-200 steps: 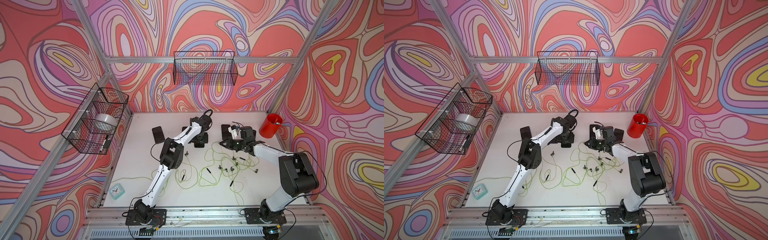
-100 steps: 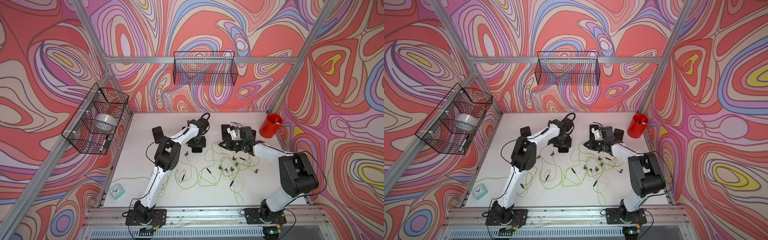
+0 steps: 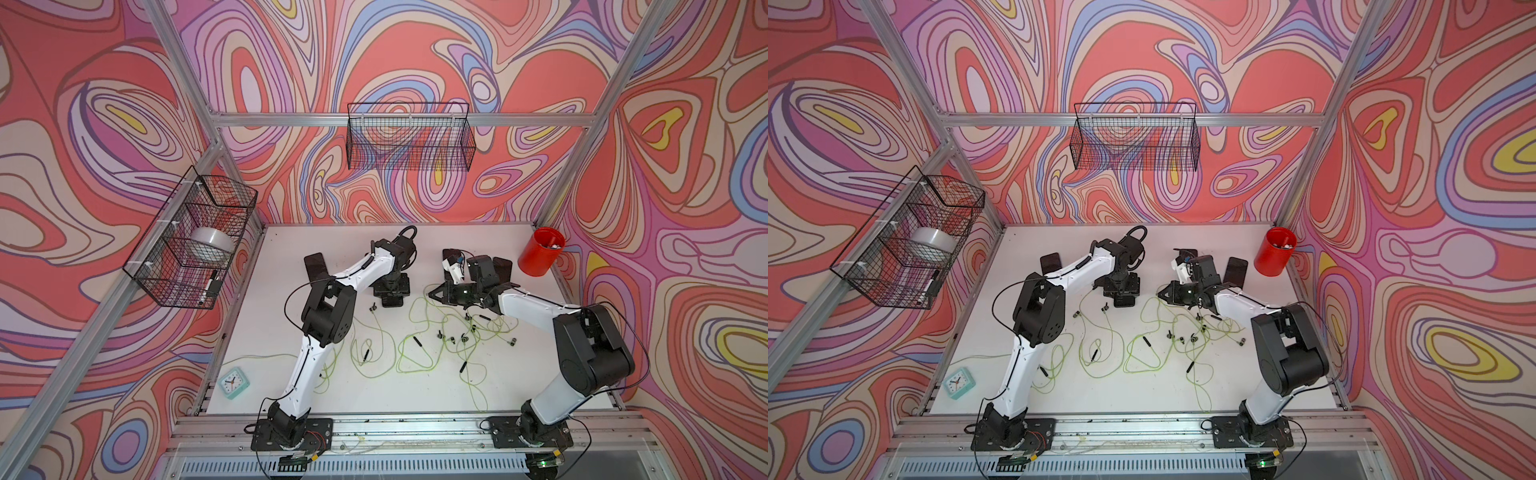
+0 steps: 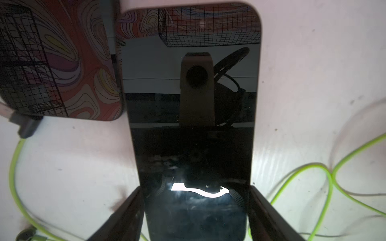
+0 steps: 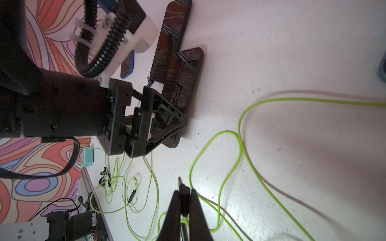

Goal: Plug wired earphones into phones
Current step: Pick up the phone at the center of the board.

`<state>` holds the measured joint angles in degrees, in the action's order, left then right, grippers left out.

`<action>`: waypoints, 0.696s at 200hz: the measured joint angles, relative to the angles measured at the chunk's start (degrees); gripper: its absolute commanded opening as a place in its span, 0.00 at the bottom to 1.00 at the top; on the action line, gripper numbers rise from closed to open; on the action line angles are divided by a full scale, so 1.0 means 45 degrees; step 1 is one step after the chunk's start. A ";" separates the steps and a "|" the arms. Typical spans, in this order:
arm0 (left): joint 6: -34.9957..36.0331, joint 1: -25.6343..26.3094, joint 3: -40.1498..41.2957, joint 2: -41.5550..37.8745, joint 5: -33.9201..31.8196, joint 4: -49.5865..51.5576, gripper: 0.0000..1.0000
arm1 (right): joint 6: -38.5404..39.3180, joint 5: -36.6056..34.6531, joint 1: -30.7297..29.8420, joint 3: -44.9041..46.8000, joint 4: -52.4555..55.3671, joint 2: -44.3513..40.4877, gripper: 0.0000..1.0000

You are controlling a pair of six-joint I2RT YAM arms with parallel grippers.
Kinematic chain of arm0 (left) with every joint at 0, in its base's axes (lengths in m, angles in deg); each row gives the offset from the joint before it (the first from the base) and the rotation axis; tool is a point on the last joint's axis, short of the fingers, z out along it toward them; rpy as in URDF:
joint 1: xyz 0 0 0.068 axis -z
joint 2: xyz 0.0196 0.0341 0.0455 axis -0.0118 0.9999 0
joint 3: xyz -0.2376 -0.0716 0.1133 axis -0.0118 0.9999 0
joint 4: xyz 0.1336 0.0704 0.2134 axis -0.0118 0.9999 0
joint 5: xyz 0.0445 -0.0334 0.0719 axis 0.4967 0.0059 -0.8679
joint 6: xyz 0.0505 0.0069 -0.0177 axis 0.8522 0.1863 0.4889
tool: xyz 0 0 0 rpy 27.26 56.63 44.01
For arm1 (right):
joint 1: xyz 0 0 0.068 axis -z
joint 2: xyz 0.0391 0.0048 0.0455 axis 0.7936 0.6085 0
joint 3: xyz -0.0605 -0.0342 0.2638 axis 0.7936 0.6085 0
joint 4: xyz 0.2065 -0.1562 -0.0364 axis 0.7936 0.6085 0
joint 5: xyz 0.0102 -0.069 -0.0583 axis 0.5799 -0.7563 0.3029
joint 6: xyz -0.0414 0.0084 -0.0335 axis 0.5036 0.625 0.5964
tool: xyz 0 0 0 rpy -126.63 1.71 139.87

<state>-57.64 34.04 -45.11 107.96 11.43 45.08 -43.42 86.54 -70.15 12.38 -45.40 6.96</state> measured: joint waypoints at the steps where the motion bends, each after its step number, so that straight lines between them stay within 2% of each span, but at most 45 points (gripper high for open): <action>1: 0.0000 0.0000 0.0000 0.0000 0.0000 -0.0005 0.48 | 0.0000 0.0000 0.0000 0.0000 0.0005 0.0000 0.00; 19: 0.0000 0.0000 0.0005 0.0087 0.0024 -0.0015 0.55 | 0.0034 -0.0044 -0.0019 0.0000 0.0010 0.0044 0.00; 45: 0.0034 0.0000 0.0010 0.0393 0.0063 -0.0034 0.78 | 0.0083 -0.0126 -0.0019 0.0000 0.0029 0.0049 0.00; 76: 0.0092 0.0000 -0.0010 0.0500 0.0068 -0.0039 0.93 | 0.0097 -0.0223 -0.0019 0.0000 0.0063 0.0049 0.00; 100: 0.0087 0.0005 -0.0306 0.0690 0.0068 0.0112 0.95 | 0.0102 -0.0243 -0.0019 0.0000 0.0068 0.0049 0.00; 139: 0.0083 0.0000 -0.0719 0.0952 0.0044 0.0393 0.80 | 0.0185 -0.0321 -0.0019 0.0019 0.0073 0.0049 0.00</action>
<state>-57.27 34.04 -48.34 112.25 11.63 46.85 -42.59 85.10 -70.23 12.46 -45.07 7.17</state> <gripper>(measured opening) 0.848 0.075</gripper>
